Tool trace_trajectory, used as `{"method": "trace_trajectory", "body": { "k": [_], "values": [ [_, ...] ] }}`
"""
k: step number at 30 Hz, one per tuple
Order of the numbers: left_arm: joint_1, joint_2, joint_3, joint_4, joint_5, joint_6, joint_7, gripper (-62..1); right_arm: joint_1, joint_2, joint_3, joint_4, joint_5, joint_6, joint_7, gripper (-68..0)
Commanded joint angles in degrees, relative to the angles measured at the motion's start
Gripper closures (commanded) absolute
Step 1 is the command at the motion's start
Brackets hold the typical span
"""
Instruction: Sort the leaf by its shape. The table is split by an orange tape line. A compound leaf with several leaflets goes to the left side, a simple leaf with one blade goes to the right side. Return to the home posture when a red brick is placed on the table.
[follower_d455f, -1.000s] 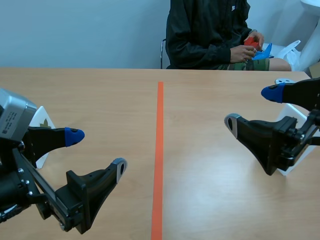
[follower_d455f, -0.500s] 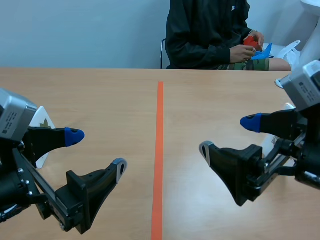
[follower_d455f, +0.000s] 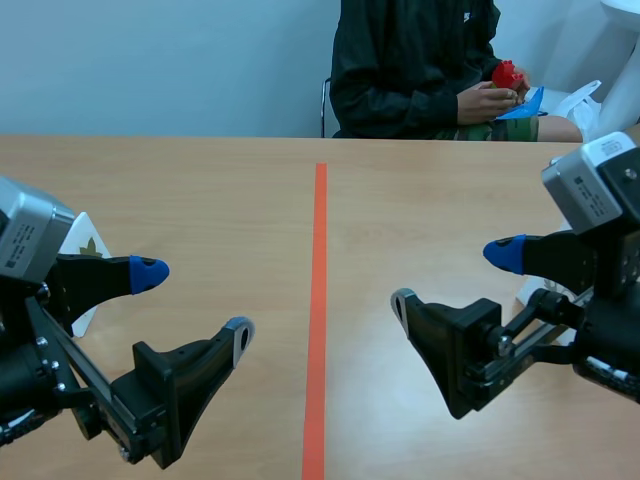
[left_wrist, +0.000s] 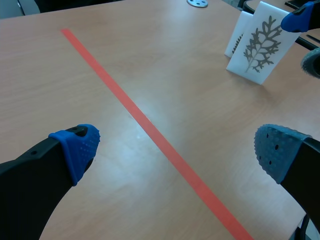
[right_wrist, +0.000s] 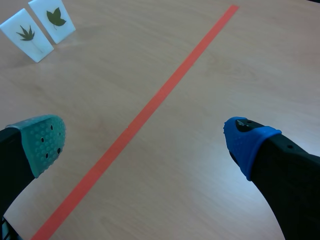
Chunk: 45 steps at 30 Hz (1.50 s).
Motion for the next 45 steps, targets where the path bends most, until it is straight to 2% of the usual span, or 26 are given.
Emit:
{"method": "trace_trajectory", "body": {
  "k": [1, 5, 45],
  "values": [
    [-0.15, -0.2, -0.37, 0.31, -0.55, -0.11, -0.57, -62.3, 0.7, 0.02, -0.37, 0.55, 0.33, -0.63, 1.05, -67.9],
    [-0.15, -0.2, -0.37, 0.31, -0.55, -0.11, -0.57, -62.3, 1.16, 0.02, -1.09, 0.52, -0.66, -2.05, 1.05, -67.9],
    [-0.15, -0.2, -0.35, 0.31, -0.55, -0.13, -0.57, -62.3, 1.18, 0.04, -1.11, 0.46, -1.07, -2.67, 1.05, -67.9]
  ]
}}
